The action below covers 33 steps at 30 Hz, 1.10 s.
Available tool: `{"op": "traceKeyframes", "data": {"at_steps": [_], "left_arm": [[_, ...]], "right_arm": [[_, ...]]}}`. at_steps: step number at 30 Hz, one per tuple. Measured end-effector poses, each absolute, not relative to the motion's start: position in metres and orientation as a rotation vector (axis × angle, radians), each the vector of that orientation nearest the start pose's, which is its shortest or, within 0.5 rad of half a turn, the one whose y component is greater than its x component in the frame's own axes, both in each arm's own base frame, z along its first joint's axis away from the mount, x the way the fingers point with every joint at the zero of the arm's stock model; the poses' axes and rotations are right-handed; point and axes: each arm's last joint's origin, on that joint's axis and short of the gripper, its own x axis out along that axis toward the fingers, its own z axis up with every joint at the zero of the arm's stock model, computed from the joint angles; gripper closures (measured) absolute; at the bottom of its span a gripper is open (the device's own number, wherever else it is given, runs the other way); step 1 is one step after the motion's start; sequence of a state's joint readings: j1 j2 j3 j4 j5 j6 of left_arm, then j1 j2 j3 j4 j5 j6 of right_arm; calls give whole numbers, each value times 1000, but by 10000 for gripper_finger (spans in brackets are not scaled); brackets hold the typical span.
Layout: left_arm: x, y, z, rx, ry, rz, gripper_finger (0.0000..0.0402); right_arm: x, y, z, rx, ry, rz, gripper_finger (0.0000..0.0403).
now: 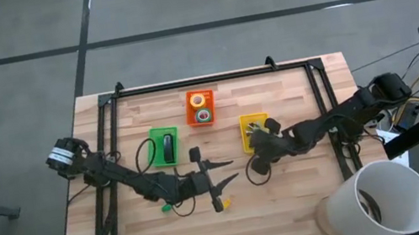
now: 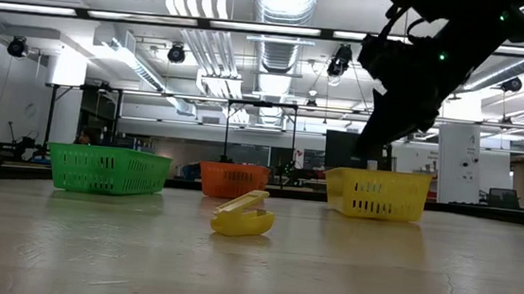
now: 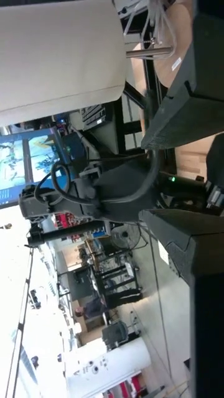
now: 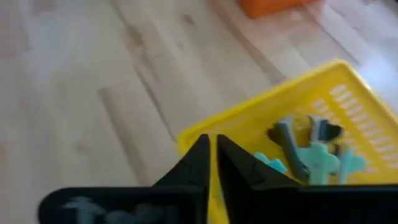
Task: Pick and place Stapler, Stapler remover, tape
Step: Put the yellow stapler into the green basket
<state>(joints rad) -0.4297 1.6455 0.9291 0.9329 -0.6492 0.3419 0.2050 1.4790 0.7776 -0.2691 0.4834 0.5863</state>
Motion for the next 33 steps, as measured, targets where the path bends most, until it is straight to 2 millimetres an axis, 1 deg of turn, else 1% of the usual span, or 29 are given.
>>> {"op": "traceKeyframes", "data": {"at_steps": [1,4,12,18,23,27,33], "left_arm": [[328,-130,271,223,-147,249,234],[329,-129,271,205,-149,253,234],[329,-128,270,202,-146,256,234],[329,-128,270,199,-141,256,234],[330,-128,268,193,-122,252,234],[328,-127,267,173,-98,246,235],[323,-125,274,131,-78,243,236]], "right_arm": [[272,43,179,213,795,-487,384],[271,44,185,213,778,-448,391],[264,45,214,187,667,-352,395],[252,43,240,158,587,-272,395],[239,43,256,159,527,-223,395],[227,48,258,159,505,-188,395],[208,58,245,161,435,-108,395]]}}
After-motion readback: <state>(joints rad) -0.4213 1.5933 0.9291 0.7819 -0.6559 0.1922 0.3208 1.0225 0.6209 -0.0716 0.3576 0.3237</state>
